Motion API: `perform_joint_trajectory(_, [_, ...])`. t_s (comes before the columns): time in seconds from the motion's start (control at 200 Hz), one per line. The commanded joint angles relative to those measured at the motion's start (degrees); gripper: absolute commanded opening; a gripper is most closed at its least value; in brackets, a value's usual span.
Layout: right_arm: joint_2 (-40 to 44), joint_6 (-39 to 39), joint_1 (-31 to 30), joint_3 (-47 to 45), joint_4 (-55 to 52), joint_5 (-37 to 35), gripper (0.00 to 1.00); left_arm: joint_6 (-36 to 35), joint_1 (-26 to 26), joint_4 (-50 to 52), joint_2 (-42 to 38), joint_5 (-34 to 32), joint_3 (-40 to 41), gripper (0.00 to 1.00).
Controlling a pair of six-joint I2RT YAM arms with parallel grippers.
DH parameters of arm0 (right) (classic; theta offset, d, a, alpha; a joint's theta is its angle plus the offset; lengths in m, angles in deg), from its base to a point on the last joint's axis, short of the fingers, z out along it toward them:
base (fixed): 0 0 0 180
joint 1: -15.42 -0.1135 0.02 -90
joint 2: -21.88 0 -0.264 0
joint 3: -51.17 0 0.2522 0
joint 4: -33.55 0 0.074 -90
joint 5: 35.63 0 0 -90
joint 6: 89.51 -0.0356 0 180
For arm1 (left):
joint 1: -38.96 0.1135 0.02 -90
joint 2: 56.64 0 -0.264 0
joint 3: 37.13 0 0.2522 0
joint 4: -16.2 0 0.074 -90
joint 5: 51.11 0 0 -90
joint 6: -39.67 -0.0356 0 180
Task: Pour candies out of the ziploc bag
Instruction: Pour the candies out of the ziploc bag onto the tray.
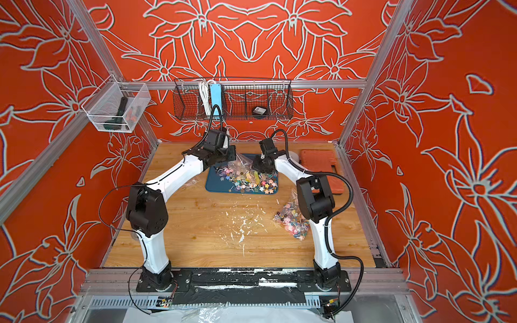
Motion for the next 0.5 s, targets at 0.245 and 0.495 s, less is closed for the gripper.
perform_joint_trajectory(0.245, [-2.47,0.02,-2.53,3.13,-1.6,1.04,0.0,-1.71,2.0,-0.7,-5.2,-3.57,-0.81,0.0])
perform_joint_trajectory(0.495, [-3.91,-0.59,-3.76,4.74,-1.47,1.28,0.0,-2.25,3.19,-0.46,-6.51,-3.92,-0.5,0.0])
